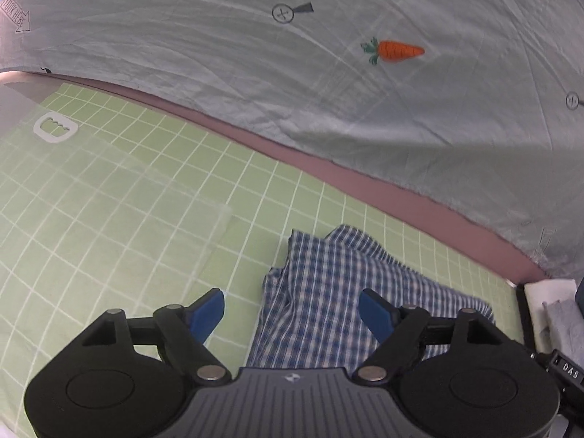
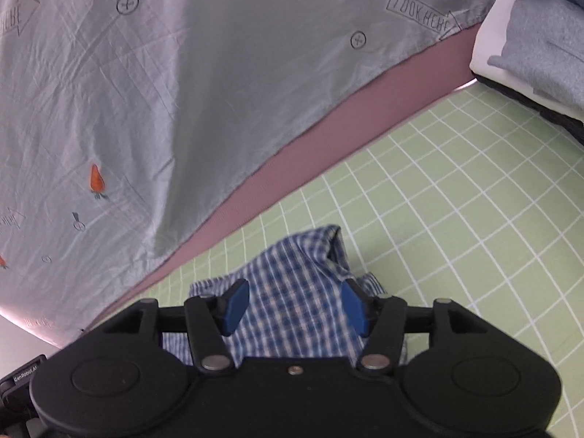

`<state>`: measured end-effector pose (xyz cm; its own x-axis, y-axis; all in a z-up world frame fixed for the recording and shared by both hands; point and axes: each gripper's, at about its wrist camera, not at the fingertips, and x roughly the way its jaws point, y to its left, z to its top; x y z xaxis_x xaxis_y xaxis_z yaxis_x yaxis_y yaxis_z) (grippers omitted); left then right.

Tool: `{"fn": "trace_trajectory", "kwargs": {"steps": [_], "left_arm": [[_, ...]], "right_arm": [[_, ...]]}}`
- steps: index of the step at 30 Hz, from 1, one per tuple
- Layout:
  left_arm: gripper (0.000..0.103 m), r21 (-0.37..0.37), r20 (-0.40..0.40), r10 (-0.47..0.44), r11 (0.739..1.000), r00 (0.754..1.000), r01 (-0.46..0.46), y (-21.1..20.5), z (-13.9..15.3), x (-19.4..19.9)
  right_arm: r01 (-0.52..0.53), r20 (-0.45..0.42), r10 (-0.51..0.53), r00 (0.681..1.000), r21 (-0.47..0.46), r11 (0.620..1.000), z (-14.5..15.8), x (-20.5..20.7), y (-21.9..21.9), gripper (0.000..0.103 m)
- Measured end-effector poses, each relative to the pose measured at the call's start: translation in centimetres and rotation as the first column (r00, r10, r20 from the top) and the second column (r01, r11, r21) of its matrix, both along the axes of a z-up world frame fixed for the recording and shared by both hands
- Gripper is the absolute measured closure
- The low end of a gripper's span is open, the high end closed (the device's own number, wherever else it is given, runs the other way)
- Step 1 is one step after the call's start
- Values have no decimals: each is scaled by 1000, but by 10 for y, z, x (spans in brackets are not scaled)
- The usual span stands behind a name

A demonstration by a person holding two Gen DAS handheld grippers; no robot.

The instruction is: Fold clothes

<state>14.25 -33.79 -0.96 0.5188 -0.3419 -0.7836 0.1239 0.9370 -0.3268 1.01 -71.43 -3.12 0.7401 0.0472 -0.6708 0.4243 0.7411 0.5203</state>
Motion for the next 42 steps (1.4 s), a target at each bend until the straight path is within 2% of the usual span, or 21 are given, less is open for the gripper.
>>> {"fn": "trace_trajectory", "kwargs": {"steps": [2, 5, 9, 15, 18, 27, 33, 36, 42], "left_arm": [[17, 60, -13, -58, 996, 998, 59, -6, -15, -7], [15, 109, -54, -134, 984, 989, 140, -12, -37, -11], [12, 118, -140, -119, 984, 983, 136, -12, -60, -7], [8, 146, -135, -145, 976, 980, 164, -23, -68, 4], [8, 128, -145, -151, 977, 978, 170, -27, -69, 13], [8, -8, -213, -162, 986, 964, 164, -41, -82, 35], [3, 18, -200, -194, 979, 960, 202, -54, -82, 39], [3, 38, -196, -204, 976, 959, 215, -57, -80, 41], [2, 45, -188, -216, 972, 958, 229, -55, -79, 43]], "right_arm": [[-8, -51, 8, 999, -6, 1000, -11, -1, 4, 34], [-22, -90, 24, 996, 24, 999, -26, -5, 6, 32], [-38, -144, 41, 989, 19, 999, -41, -5, 7, 25], [-37, -194, 42, 980, 28, 999, -59, 4, 7, 23], [-36, -194, 45, 980, 51, 998, -65, 13, 7, 21], [-23, -179, 39, 983, 88, 996, -70, 31, 4, 5], [-37, -151, 55, 987, 114, 993, -72, 40, 7, 2], [-49, -164, 61, 985, 76, 996, -70, 46, 13, 3], [-47, -181, 34, 983, -72, 996, -62, 44, 22, 5]]}}
